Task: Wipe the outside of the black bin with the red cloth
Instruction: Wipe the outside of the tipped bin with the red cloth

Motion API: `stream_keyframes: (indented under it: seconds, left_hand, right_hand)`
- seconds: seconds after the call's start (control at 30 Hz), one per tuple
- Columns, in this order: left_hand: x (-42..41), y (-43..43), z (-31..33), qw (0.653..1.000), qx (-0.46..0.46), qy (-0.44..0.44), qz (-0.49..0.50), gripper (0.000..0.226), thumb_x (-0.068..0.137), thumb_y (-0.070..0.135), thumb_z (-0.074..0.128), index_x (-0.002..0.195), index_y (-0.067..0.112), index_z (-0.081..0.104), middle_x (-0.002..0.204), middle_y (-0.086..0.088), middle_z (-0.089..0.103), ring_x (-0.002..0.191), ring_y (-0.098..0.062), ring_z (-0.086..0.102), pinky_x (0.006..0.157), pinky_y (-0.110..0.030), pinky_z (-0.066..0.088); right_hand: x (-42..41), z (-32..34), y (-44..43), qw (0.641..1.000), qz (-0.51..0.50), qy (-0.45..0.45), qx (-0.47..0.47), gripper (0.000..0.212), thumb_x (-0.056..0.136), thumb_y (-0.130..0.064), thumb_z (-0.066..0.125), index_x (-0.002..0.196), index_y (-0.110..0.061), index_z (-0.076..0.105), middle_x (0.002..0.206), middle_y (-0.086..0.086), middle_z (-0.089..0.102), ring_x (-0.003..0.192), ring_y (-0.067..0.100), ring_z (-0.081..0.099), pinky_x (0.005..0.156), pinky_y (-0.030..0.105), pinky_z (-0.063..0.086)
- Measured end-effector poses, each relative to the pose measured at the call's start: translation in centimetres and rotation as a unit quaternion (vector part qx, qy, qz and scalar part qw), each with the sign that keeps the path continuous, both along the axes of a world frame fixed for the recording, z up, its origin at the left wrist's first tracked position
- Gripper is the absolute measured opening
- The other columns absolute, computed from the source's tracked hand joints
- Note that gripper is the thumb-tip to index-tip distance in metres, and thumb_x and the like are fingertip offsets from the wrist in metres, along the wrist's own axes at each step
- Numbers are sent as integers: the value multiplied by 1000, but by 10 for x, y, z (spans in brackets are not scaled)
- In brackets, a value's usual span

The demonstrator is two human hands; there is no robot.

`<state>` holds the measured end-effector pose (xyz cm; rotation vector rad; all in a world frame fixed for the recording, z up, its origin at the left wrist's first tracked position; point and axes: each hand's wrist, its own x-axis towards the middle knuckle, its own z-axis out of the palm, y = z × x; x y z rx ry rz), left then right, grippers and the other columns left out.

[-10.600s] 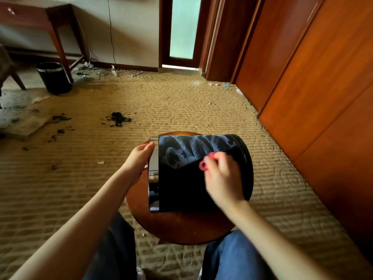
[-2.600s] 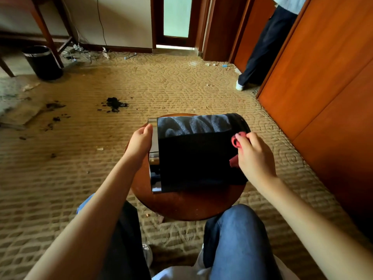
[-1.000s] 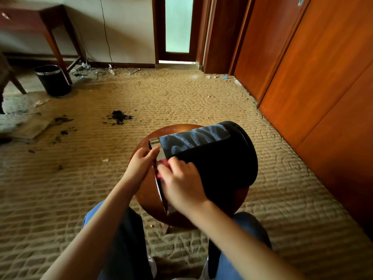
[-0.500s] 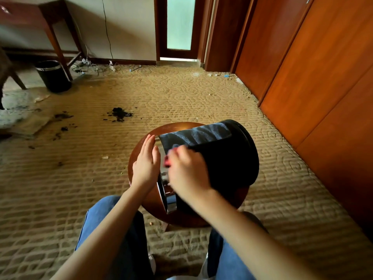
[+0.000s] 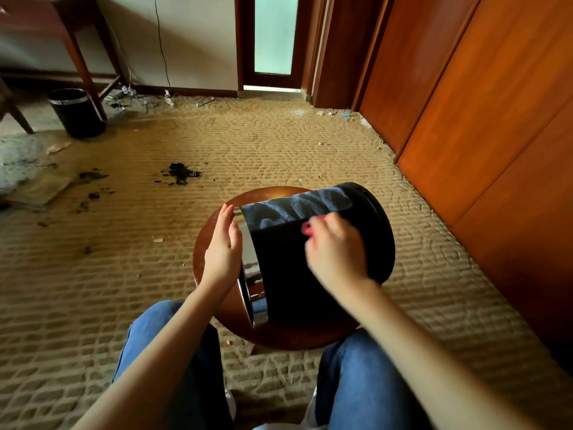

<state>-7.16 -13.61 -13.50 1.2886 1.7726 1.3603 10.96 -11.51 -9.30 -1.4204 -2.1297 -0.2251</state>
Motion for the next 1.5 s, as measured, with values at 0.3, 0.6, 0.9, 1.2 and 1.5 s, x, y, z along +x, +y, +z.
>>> stream_keyframes:
  seconds: [0.3, 0.6, 0.9, 1.2, 1.5]
  left_hand:
    - [-1, -3, -2, 1000, 20, -11, -10, 57, 95, 42, 28, 149, 22, 30, 157, 5, 27, 142, -6, 22, 117, -31, 18]
    - [-1, -2, -1, 1000, 16, -16, 0, 45, 104, 28, 30, 149, 25, 29, 156, 6, 28, 142, -10, 25, 114, -32, 19]
    - [3, -9, 1, 1000, 9, -2, 10, 62, 87, 45, 28, 147, 28, 33, 156, 10, 28, 141, -8, 26, 118, -42, 21]
    - [14, -6, 11, 998, -6, 14, 56, 43, 97, 23, 37, 139, 23, 42, 149, 4, 39, 136, -15, 37, 112, -52, 28]
    - [19, -9, 13, 996, -2, 38, 75, 39, 99, 21, 37, 137, 22, 45, 150, 4, 39, 137, -16, 36, 113, -53, 25]
  right_hand:
    - [-8, -7, -20, 989, 141, -30, 19, 35, 87, -23, 45, 110, -10, 68, 83, 8, 63, 62, 27, 62, 51, 35, 52]
    - [117, 64, 2, 996, -28, 76, 47, 38, 98, -31, 39, 80, -6, 61, 71, 4, 58, 56, 20, 50, 49, 28, 39]
    - [129, 76, 16, 915, -127, 379, -52, 27, 88, -22, 64, 65, -18, 50, 60, -7, 50, 47, 1, 48, 44, 11, 33]
    - [105, 55, 40, 938, -101, 301, -142, 20, 88, -24, 63, 92, -11, 48, 72, 0, 59, 54, 15, 57, 49, 19, 39]
    - [85, 43, 74, 988, -57, 77, -123, 18, 92, -7, 54, 107, -6, 63, 104, 13, 62, 97, 31, 57, 76, 34, 41]
